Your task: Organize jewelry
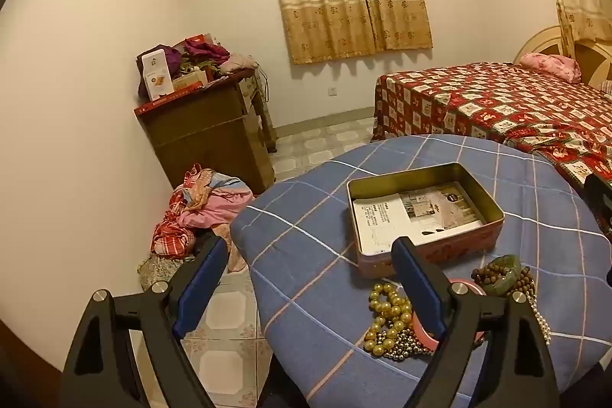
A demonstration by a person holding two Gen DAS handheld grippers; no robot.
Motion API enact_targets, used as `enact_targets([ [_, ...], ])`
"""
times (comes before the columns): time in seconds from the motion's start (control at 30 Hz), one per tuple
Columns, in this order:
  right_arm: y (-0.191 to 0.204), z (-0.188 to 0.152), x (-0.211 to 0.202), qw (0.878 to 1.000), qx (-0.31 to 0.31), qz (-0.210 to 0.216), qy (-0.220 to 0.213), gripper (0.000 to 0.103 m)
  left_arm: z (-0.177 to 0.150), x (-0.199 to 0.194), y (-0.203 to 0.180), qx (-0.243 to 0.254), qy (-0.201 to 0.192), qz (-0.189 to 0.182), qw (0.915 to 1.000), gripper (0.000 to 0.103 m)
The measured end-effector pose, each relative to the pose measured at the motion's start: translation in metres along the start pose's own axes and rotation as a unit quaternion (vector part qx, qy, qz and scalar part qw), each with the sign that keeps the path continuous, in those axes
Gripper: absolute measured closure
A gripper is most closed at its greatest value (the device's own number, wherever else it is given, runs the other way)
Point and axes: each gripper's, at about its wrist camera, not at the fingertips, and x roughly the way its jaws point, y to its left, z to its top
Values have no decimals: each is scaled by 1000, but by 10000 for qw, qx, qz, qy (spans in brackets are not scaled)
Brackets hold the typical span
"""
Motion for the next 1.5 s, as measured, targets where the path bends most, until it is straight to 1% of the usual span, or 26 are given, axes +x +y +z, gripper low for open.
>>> enact_targets([
  [0.03,0,0,0,10000,7,3,-13,0,0,-1,-4,58,-23,-43,10000,15],
  [0.07,0,0,1,10000,1,5,-6,0,-2,3,4,-139,61,-186,9997,15],
  [0.17,0,-1,1,10000,1,1,-9,0,-1,3,5,-146,58,-196,9997,15],
  [1.5,-5,-4,5,10000,11,-7,78,0,-4,6,9,-105,75,-151,9998,15],
])
